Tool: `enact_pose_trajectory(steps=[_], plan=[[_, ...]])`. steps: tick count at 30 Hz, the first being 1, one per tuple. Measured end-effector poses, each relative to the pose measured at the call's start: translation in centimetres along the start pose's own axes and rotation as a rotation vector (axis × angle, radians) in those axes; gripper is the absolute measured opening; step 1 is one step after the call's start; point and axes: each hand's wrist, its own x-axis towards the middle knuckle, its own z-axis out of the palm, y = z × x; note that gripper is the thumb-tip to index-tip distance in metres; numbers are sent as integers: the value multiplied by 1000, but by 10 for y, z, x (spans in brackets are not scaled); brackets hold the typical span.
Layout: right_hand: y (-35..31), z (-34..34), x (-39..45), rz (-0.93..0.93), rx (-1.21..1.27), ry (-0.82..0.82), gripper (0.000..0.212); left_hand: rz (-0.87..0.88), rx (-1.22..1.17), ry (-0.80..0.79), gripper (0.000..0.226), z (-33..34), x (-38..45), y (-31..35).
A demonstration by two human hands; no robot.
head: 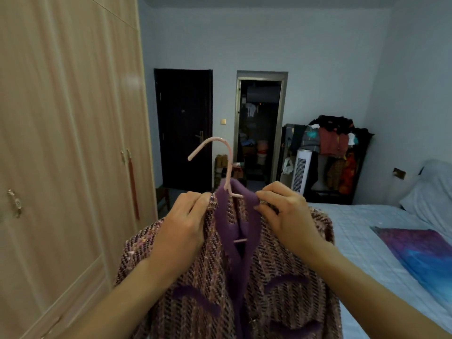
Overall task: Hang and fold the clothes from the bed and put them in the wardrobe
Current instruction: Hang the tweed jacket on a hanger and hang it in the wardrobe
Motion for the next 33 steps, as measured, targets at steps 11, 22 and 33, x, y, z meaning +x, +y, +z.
enact_pose_trajectory(steps=[11,22,33], plan=[[-27,24,-1,161,40,86,13,-82,37,-17,27,-37,-12,-22],[-70,72,1,150,115,-45,10,-138,62,-2,19,-77,-54,-64],[-81,135,18,-30,374,-249,15,-357,377,52,21,-116,-95,-70]])
